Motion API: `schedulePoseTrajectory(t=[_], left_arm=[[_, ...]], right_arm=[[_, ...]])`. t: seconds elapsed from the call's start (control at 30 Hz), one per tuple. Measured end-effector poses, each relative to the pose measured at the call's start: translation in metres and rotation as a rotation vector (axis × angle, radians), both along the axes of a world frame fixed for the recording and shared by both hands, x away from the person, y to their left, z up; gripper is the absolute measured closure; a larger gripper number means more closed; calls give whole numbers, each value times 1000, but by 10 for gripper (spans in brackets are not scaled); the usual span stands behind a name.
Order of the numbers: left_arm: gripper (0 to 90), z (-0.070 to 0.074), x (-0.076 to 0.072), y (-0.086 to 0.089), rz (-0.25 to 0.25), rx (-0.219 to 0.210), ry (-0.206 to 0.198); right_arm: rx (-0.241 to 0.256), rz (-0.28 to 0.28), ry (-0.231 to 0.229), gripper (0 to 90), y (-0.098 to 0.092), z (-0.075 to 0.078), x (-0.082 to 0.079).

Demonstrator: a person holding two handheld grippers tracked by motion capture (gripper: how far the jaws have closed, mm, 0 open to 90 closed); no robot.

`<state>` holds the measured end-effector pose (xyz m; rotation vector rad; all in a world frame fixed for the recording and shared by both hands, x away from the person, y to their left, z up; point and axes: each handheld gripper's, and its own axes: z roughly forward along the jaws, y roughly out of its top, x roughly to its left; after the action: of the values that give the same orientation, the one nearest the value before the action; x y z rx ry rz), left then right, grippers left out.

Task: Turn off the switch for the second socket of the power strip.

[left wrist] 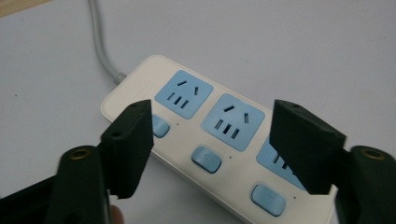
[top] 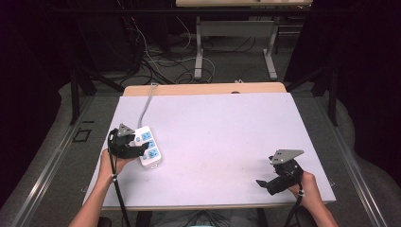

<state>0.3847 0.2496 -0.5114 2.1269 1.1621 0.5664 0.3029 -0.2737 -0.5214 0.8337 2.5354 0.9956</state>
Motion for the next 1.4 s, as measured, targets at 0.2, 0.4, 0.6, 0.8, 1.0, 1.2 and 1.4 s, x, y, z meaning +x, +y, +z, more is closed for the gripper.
schedulePoseTrajectory(t=[0.2,0.4,0.6,0.8,1.0,1.2,1.4], left_arm=[[69,0,-1,1,5,-9,17],[0,2,-3,2,10,-17,10],[0,2,-5,3,12,-8,3],[0,2,-6,4,2,-6,5],[0,2,-10,3,9,-8,5],[0,3,-11,6,-1,16,19],[0,2,-15,6,-9,21,22]], right_arm=[[-1,5,0,7,0,0,0],[0,4,1,7,0,0,0],[0,2,0,7,0,0,0],[-4,7,8,7,0,1,0],[-4,7,4,7,1,1,0],[-5,9,-4,7,1,0,0],[2,3,8,7,1,0,-1]])
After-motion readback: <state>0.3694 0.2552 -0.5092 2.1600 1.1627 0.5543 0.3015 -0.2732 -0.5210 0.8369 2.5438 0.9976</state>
